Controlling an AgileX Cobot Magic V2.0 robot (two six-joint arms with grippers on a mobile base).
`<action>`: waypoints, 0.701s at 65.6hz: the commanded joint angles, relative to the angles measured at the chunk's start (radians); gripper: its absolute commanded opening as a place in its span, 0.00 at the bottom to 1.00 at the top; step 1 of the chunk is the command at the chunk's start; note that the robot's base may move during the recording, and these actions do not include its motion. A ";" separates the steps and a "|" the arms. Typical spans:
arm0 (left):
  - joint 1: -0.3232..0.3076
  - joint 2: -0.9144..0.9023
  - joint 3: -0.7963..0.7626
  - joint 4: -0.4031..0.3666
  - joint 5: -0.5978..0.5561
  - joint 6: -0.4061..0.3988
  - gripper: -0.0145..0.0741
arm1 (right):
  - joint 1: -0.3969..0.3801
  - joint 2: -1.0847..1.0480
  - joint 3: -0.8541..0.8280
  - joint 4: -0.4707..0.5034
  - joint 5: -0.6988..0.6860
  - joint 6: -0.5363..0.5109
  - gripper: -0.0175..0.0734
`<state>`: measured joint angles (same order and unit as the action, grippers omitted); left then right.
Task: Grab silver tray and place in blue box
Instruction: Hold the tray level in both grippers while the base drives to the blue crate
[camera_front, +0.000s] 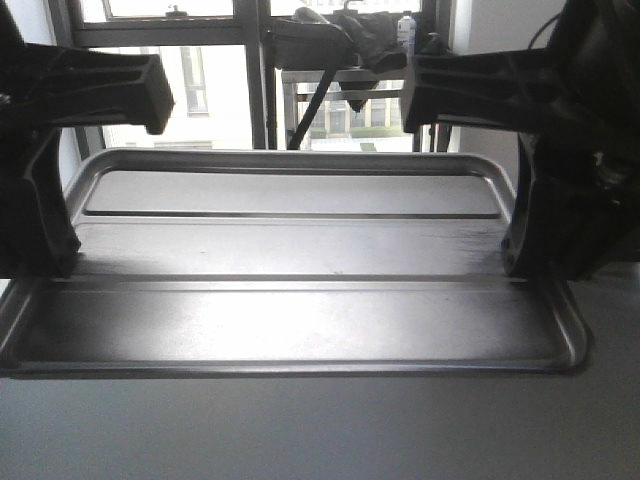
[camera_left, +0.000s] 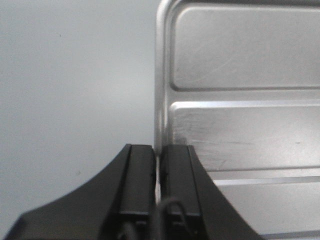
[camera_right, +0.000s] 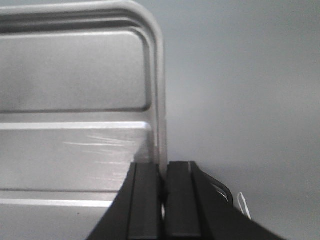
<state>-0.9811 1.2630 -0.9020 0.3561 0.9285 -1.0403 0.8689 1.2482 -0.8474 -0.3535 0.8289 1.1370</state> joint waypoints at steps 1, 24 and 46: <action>0.002 -0.018 -0.026 0.024 -0.019 0.002 0.16 | 0.001 -0.024 -0.033 -0.041 -0.030 -0.001 0.26; 0.002 -0.018 -0.026 0.024 -0.019 0.002 0.16 | 0.001 -0.024 -0.033 -0.041 -0.030 -0.001 0.26; 0.002 -0.018 -0.026 0.024 -0.019 0.002 0.16 | 0.001 -0.024 -0.033 -0.041 -0.030 -0.001 0.26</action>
<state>-0.9811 1.2674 -0.9020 0.3561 0.9285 -1.0403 0.8689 1.2482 -0.8474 -0.3535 0.8289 1.1370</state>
